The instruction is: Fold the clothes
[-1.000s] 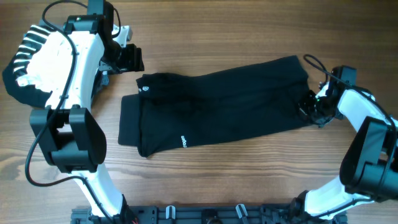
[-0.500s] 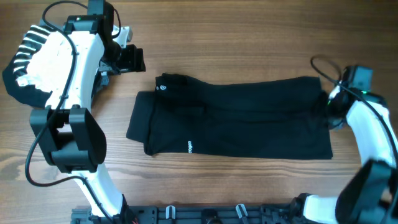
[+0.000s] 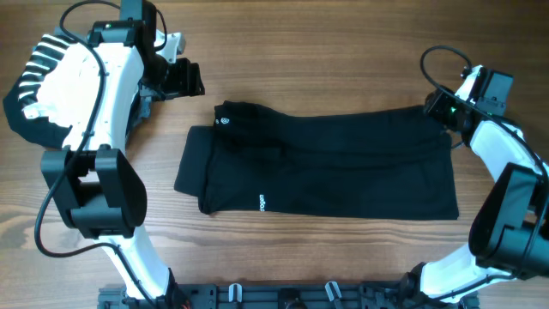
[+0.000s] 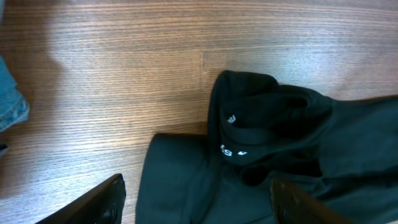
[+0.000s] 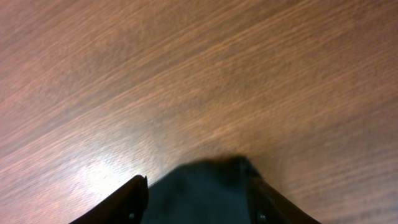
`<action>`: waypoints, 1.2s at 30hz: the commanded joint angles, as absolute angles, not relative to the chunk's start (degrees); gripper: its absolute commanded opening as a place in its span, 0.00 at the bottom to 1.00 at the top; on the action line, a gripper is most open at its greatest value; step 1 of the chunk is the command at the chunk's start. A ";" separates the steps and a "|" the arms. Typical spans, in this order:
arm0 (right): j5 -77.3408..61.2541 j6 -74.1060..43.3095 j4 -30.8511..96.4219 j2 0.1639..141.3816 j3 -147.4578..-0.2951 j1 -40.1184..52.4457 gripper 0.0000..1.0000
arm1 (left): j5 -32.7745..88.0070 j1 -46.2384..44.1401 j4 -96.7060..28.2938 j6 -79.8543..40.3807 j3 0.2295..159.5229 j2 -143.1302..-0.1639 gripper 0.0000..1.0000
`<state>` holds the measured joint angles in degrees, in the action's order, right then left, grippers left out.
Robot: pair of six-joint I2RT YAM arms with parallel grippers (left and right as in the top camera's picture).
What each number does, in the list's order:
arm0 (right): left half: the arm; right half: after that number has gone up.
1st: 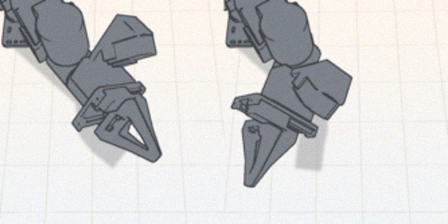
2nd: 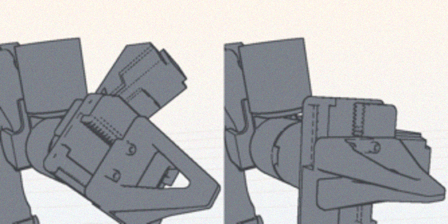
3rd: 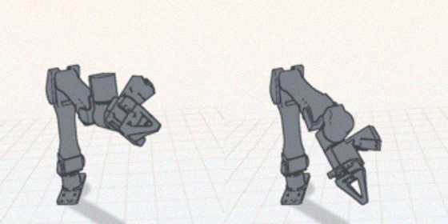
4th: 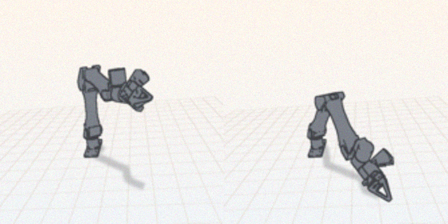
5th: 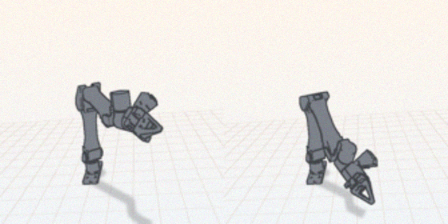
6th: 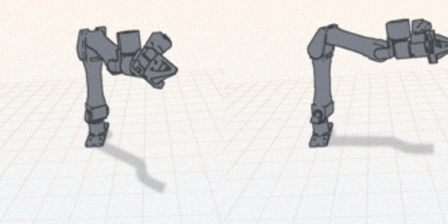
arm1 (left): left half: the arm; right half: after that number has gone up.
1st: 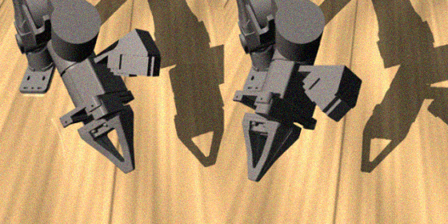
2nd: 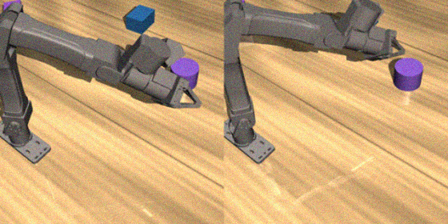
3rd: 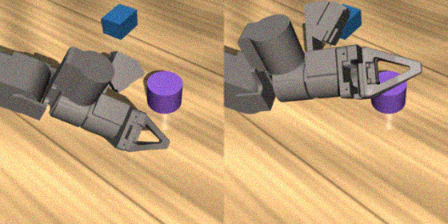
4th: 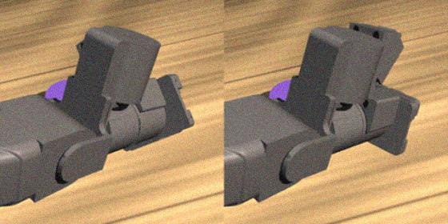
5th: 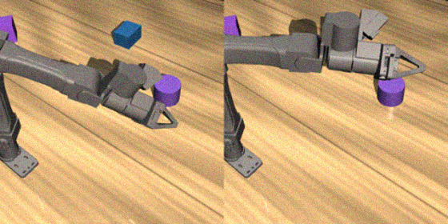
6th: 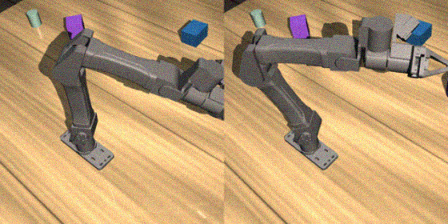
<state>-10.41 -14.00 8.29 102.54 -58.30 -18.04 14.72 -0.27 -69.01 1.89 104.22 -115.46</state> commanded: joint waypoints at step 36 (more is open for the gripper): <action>-14.28 -24.40 0.43 106.83 -61.25 -18.09 0.06 | 19.97 -7.29 -43.55 2.63 85.01 -114.65 0.73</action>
